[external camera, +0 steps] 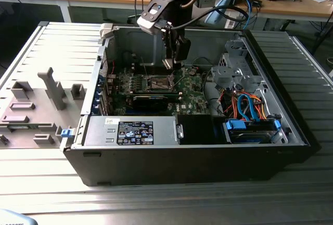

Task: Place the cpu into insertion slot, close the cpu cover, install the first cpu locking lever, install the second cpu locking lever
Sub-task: 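Place the cpu into insertion slot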

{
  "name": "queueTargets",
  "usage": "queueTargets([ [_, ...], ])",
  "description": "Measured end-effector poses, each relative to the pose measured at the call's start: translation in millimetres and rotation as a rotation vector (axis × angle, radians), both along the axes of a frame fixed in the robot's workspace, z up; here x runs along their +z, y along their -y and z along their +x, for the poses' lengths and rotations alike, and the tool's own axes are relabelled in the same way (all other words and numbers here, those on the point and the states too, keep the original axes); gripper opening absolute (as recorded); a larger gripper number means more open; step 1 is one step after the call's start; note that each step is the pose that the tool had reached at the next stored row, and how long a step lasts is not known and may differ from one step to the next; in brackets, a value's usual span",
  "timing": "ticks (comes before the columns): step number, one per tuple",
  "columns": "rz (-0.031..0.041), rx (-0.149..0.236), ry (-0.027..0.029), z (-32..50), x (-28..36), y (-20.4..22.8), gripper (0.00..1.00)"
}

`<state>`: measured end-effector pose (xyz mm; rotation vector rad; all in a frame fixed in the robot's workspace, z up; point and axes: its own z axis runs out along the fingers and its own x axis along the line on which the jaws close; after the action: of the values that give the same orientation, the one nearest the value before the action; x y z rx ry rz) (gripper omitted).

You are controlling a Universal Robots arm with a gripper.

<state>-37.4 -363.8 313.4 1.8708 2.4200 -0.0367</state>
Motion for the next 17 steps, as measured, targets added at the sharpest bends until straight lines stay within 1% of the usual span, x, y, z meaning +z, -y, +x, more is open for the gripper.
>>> queueTargets([
  [17, 0.0000, -0.013, 0.0000, 0.0, -0.8, 0.0, 0.54],
])
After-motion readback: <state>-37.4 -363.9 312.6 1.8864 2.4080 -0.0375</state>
